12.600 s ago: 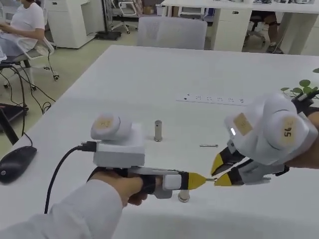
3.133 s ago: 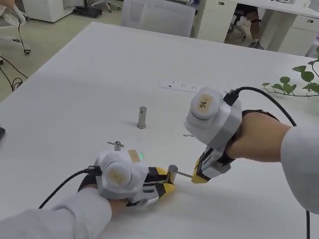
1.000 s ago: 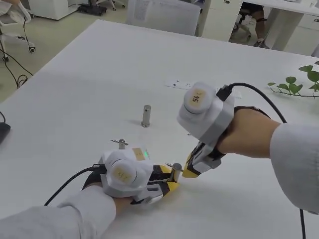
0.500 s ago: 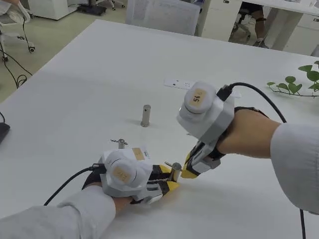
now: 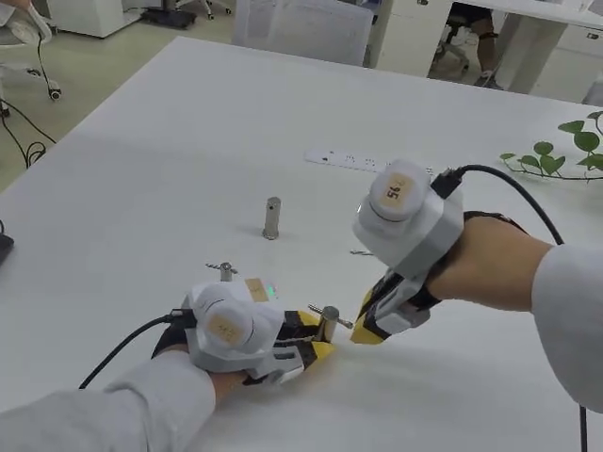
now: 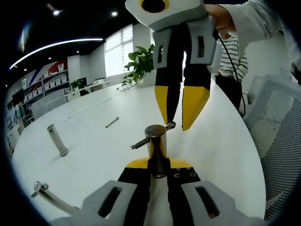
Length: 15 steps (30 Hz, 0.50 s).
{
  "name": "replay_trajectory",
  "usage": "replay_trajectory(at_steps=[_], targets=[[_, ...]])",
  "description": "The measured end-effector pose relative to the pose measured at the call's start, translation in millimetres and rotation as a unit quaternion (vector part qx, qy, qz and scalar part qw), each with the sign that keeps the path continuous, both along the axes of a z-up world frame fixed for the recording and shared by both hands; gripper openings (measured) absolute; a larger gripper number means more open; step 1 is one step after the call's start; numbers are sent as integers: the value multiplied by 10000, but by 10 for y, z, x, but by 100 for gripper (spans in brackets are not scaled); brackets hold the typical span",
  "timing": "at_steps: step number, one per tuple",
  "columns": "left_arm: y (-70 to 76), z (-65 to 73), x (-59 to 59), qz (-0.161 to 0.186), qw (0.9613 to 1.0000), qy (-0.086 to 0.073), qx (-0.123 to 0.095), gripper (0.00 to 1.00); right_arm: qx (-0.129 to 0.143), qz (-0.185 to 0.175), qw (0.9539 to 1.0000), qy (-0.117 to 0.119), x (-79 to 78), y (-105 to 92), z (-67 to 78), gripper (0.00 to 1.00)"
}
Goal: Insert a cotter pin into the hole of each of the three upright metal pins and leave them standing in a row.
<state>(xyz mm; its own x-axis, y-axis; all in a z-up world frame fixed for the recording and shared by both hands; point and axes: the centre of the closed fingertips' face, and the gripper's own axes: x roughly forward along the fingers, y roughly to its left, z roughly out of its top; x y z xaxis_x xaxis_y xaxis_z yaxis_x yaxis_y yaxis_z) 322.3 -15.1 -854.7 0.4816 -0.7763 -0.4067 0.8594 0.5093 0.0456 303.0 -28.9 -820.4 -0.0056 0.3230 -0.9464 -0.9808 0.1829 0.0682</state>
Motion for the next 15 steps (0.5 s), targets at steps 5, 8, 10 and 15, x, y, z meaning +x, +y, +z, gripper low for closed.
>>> replay_trajectory(at_steps=[5, 8, 10, 15], targets=[[-3, 2, 2, 4, 10000, 0, -4, 11, 83, -14, 10000, -36, -5, 38, 12, 13], [-3, 1, 2, 3, 10000, -2, -2, 11, 84, 54, 9999, -109, 14, 50, 15, 6], [-3, 1, 3, 3, 10000, -4, -3, 11, 96, 48, 9999, -102, 23, 64, 16, 6], [-5, 0, 2, 0, 10000, -7, -9, 10, 138, 107, 9997, -147, 26, 144, 20, 5]])
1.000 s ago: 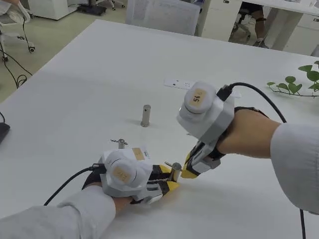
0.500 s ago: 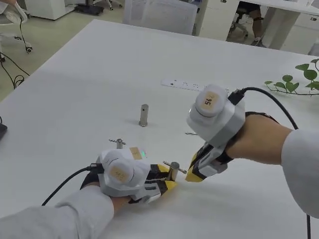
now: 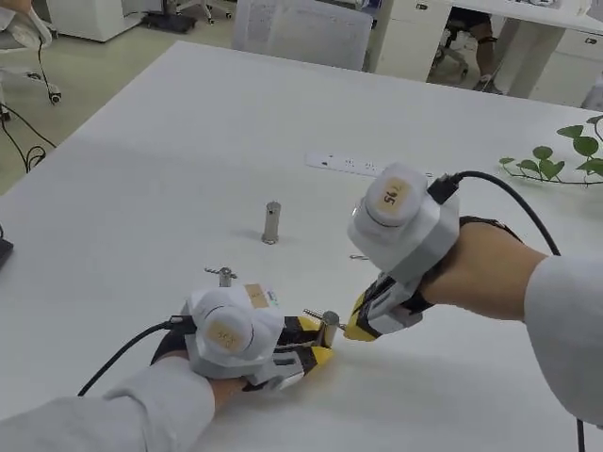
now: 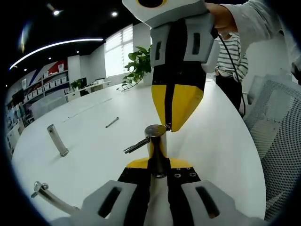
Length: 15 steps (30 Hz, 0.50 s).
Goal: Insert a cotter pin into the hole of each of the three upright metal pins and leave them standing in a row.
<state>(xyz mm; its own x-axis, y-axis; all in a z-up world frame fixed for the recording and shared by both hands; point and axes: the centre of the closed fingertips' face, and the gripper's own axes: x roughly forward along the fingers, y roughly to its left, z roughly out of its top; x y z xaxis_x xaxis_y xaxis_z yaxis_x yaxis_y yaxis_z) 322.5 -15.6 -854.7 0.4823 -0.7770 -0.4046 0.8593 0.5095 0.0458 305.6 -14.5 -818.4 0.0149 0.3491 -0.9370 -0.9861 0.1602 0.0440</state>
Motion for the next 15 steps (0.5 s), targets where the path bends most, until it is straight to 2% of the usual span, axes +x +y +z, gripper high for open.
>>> replay_trajectory(at_steps=[10, 15], targets=[[4, -10, 0, 17, 10000, -1, -10, 10, 20, 79, 9999, -60, 23, 47, -4, 6], [2, -12, 1, 24, 10000, 0, -12, 11, 126, 45, 9998, -120, 27, 48, -15, 18]])
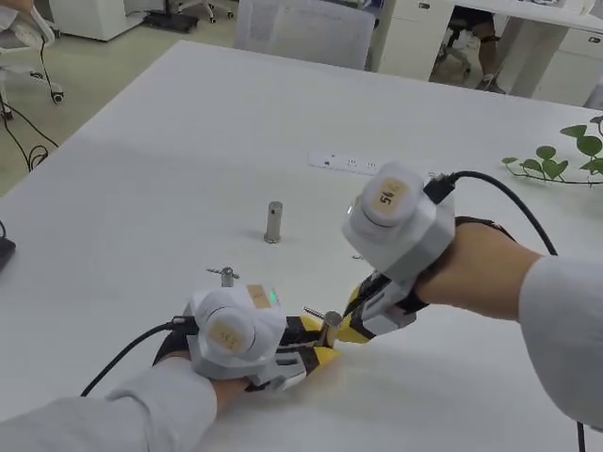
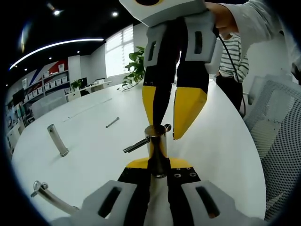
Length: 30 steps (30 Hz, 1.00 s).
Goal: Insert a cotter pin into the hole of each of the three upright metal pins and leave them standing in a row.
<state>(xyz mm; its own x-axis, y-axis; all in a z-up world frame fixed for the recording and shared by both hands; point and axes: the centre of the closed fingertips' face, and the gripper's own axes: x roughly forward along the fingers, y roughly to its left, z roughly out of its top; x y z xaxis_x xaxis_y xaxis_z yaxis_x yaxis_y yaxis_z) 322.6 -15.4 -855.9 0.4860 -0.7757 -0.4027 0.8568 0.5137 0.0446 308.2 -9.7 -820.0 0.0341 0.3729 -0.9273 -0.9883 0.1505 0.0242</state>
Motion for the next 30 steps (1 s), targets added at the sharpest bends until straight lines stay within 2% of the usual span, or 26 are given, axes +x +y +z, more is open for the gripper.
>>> replay_trajectory(at_steps=[6, 11, 16, 22, 24, 29, 30], targets=[[1, 1, -4, 7, 10000, 12, 0, 11, 248, -181, 9995, -4, -25, -12, -17, 19], [-1, 4, -2, -44, 9999, -15, 114, 11, 401, -362, 9985, 66, -66, -55, -19, 19], [-1, 10, -3, -16, 9999, 71, 84, 12, 473, -465, 9978, 92, -84, -107, 6, 19], [7, 48, -5, -58, 9999, 20, 120, 23, 558, -565, 9968, 88, -69, -150, 31, 20], [28, 52, 7, -13, 9999, 86, 60, 28, 590, -593, 9964, 98, -67, -158, 33, 20], [103, 52, -7, -27, 9998, 135, 120, 31, 635, -635, 9959, 87, -67, -202, 45, 21], [125, 66, -16, -25, 9998, 205, 77, 32, 652, -653, 9957, 84, -62, -211, 50, 21]])
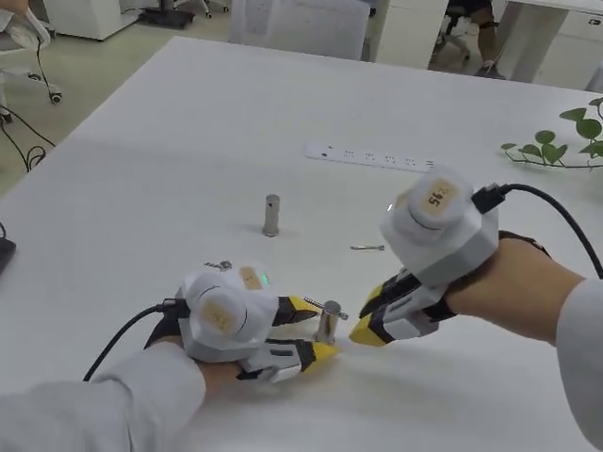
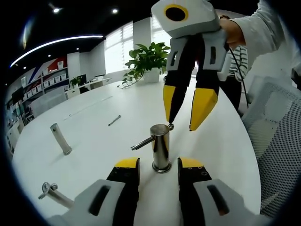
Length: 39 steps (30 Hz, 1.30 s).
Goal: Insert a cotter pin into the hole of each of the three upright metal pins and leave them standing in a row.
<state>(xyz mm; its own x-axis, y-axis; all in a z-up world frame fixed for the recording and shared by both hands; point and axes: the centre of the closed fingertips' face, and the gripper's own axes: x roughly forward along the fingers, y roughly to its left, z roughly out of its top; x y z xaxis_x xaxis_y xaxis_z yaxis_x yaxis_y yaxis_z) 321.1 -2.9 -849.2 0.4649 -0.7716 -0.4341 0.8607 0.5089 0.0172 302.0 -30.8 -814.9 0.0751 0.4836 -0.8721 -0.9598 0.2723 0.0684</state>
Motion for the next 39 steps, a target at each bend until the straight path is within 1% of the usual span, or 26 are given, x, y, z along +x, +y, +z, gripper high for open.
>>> replay_trajectory(at_steps=[3, 4, 5, 6, 10, 11, 12, 15, 17, 20, 22, 26, 28, 31, 33, 36, 39], targets=[[44, 50, -18, 15, 9999, 74, -72, 39, 49, -9, 10000, -25, 1, -21, 11, 22], [52, 76, -37, 19, 9997, 168, -155, 40, 82, -19, 10000, -39, -1, -24, 14, 23], [67, 86, -40, 25, 9998, 172, -136, 42, 104, -25, 9999, -34, -4, -24, 14, 24], [81, 108, -59, 13, 9996, 219, -165, 43, 145, -41, 9999, -43, -2, -25, 13, 24], [118, 204, -130, -28, 9991, 311, -295, 51, 329, -122, 9994, -49, -6, -7, 26, 28], [135, 222, -159, -44, 9988, 377, -324, 52, 366, -136, 9992, -53, -10, -4, 27, 29], [149, 245, -174, -49, 9987, 376, -338, 53, 382, -133, 9992, -56, -15, -5, 26, 29], [197, 361, -249, -55, 9974, 480, -535, 57, 488, -152, 9987, -61, -39, 2, 27, 31], [248, 428, -290, -33, 9966, 529, -625, 60, 542, -171, 9984, -56, -53, 2, 22, 33], [335, 528, -343, 14, 9961, 519, -715, 64, 630, -213, 9978, -70, -64, 1, 12, 36], [401, 591, -375, 68, 9958, 509, -755, 68, 698, -245, 9972, -68, -68, 3, 7, 38], [527, 709, -431, 174, 9952, 440, -855, 70, 765, -291, 9966, -61, -83, -8, -14, 39], [591, 756, -468, 241, 9948, 429, -890, 71, 804, -319, 9962, -55, -98, -18, -34, 39], [694, 803, -502, 364, 9938, 425, -957, 73, 871, -351, 9956, -74, -110, -17, -50, 40], [752, 847, -523, 488, 9924, 440, -1043, 74, 929, -372, 9950, -59, -120, -5, -62, 40], [821, 870, -554, 564, 9920, 429, -1048, 77, 941, -361, 9948, -147, -106, 4, -96, 40], [901, 886, -573, 660, 9914, 407, -1057, 81, 1043, -429, 9935, -149, -85, 31, -120, 40]])
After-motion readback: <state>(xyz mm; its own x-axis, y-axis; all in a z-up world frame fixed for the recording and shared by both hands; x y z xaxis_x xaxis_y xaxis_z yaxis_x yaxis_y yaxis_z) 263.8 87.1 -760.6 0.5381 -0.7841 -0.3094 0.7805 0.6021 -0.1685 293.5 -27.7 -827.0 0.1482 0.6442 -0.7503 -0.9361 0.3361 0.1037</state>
